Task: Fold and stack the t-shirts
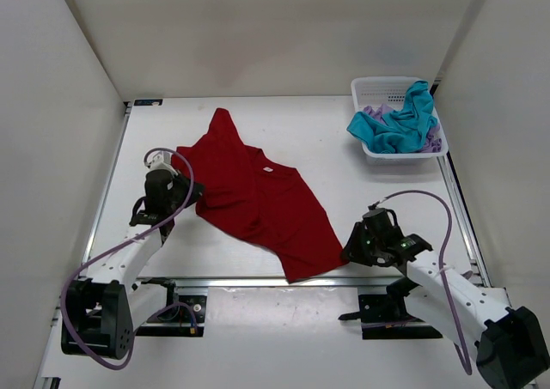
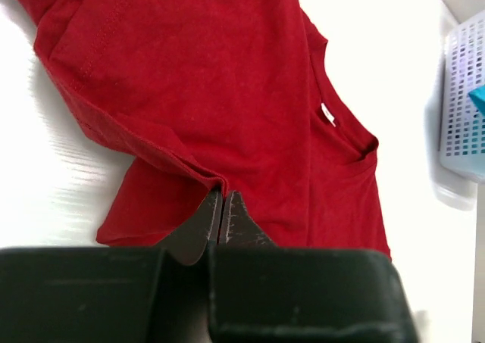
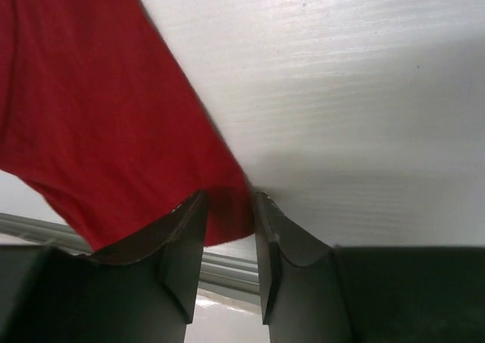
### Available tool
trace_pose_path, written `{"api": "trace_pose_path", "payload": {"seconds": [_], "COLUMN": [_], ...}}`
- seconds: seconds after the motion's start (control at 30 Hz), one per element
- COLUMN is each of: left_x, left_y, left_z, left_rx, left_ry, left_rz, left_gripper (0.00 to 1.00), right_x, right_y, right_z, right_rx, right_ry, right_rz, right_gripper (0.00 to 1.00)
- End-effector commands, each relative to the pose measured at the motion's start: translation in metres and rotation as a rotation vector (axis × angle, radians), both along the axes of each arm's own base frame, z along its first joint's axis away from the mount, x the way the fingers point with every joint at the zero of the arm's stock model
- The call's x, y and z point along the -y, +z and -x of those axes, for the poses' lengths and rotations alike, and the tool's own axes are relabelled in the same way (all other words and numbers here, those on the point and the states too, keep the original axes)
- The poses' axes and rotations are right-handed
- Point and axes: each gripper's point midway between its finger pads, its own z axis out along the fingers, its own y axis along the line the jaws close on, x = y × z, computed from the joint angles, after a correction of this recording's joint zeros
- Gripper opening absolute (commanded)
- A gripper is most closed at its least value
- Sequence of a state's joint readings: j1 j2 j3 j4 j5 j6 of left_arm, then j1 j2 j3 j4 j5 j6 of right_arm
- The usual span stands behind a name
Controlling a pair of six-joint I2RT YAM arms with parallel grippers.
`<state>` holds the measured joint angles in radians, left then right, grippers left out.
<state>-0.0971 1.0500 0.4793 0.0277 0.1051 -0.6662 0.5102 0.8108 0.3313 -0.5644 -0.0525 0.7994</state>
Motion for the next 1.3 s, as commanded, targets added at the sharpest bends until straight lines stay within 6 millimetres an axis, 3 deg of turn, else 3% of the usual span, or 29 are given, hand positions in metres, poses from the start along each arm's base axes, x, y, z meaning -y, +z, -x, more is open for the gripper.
{"api": "trace_pose_path", "payload": {"seconds": [0.0, 0.1, 0.2, 0.23, 0.33, 0.37, 0.4, 0.43, 0.47, 0.5, 0.53, 0.57, 0.6, 0.63, 0.67, 0.7, 0.77, 0.8, 0.87, 0.9, 0.93, 0.97, 1.0, 1.03, 1.07, 1.1, 1.13, 1.2, 1.27], "left_x": [0.000, 0.007, 0.006, 0.010, 0.017, 0.022, 0.023, 0.026, 0.030, 0.032, 0.034, 0.034, 0.032, 0.033, 0.026, 0.018, 0.011, -0.004, -0.012, -0.017, -0.021, -0.023, -0.029, -0.035, -0.036, -0.039, -0.043, -0.045, -0.048], "left_y": [0.012, 0.019, 0.015, 0.014, 0.025, 0.042, 0.040, 0.060, 0.094, 0.097, 0.127, 0.166, 0.203, 0.212, 0.250, 0.283, 0.323, 0.344, 0.372, 0.385, 0.392, 0.403, 0.416, 0.425, 0.429, 0.440, 0.445, 0.452, 0.453], "left_z": [-0.003, -0.001, 0.000, 0.001, -0.004, -0.010, -0.010, -0.019, -0.028, -0.030, -0.038, -0.046, -0.048, -0.045, -0.046, -0.042, -0.030, -0.026, -0.013, -0.008, -0.004, 0.002, 0.008, 0.010, 0.012, 0.014, 0.014, 0.015, 0.014], "left_rx": [0.050, 0.064, 0.053, 0.050, 0.054, 0.082, 0.052, 0.081, 0.131, 0.100, 0.129, 0.196, 0.253, 0.247, 0.318, 0.375, 0.455, 0.497, 0.549, 0.575, 0.588, 0.611, 0.640, 0.652, 0.656, 0.675, 0.680, 0.688, 0.694], "left_ry": [-0.008, -0.026, -0.017, -0.029, -0.060, -0.081, -0.091, -0.107, -0.137, -0.167, -0.191, -0.201, -0.210, -0.228, -0.213, -0.196, -0.186, -0.151, -0.114, -0.096, -0.077, -0.071, -0.046, -0.031, -0.027, -0.018, 0.001, 0.024, 0.047], "left_rz": [0.023, 0.018, 0.017, 0.014, 0.008, 0.012, 0.003, -0.006, -0.008, -0.009, -0.009, -0.017, -0.019, -0.019, -0.021, -0.003, 0.037, 0.031, 0.040, 0.037, 0.046, 0.045, 0.042, 0.041, 0.041, 0.046, 0.038, 0.036, 0.027], "left_gripper": [0.00, 0.00, 0.00, 0.00, 0.00, 0.00, 0.00, 0.00, 0.00, 0.00, 0.00, 0.00, 0.00, 0.00, 0.00, 0.00, 0.00, 0.00, 0.00, 0.00, 0.00, 0.00, 0.00, 0.00, 0.00, 0.00, 0.00, 0.00, 0.00], "right_x": [-0.006, -0.007, -0.011, -0.014, -0.024, -0.028, -0.032, -0.027, -0.027, -0.020, -0.018, -0.010, 0.002, -0.001, 0.009, 0.014, 0.020, 0.021, 0.017, 0.015, 0.013, -0.005, 0.008, -0.003, -0.008, 0.020, 0.027, 0.007, 0.008], "right_y": [-0.013, -0.012, -0.003, 0.002, 0.036, 0.058, 0.087, 0.099, 0.139, 0.185, 0.230, 0.252, 0.302, 0.347, 0.358, 0.394, 0.461, 0.471, 0.515, 0.523, 0.543, 0.551, 0.570, 0.583, 0.567, 0.598, 0.614, 0.637, 0.641], "right_z": [0.014, 0.016, 0.006, 0.001, -0.030, -0.044, -0.059, -0.068, -0.086, -0.101, -0.107, -0.117, -0.119, -0.122, -0.126, -0.124, -0.113, -0.116, -0.107, -0.109, -0.104, -0.095, -0.089, -0.070, -0.062, -0.058, -0.064, -0.081, -0.081], "right_rx": [-0.079, -0.077, -0.045, -0.022, 0.116, 0.181, 0.256, 0.305, 0.389, 0.500, 0.590, 0.638, 0.733, 0.819, 0.827, 0.890, 1.020, 1.037, 1.129, 1.142, 1.191, 1.228, 1.258, 1.278, 1.333, 1.411, 1.366, 1.419, 1.457], "right_ry": [0.022, 0.048, 0.044, 0.050, 0.058, 0.071, 0.092, 0.103, 0.089, 0.076, 0.094, 0.058, 0.029, 0.038, 0.002, -0.015, -0.047, -0.062, -0.056, -0.070, -0.092, -0.014, -0.140, -0.189, 0.046, -0.297, -0.269, -0.228, -0.254], "right_rz": [-0.075, -0.048, -0.071, -0.093, -0.127, -0.125, -0.120, -0.076, -0.054, -0.004, 0.021, 0.072, 0.127, 0.139, 0.216, 0.256, 0.267, 0.294, 0.266, 0.285, 0.275, 0.292, 0.319, 0.362, 0.767, 0.436, 0.537, 0.494, 0.528], "right_gripper": [0.30, 0.27, 0.09, 0.00, 0.00, 0.01, 0.00, 0.01, 0.00, 0.00, 0.00, 0.00, 0.00, 0.00, 0.00, 0.01, 0.00, 0.00, 0.00, 0.00, 0.00, 0.00, 0.00, 0.00, 0.00, 0.00, 0.00, 0.00, 0.00]}}
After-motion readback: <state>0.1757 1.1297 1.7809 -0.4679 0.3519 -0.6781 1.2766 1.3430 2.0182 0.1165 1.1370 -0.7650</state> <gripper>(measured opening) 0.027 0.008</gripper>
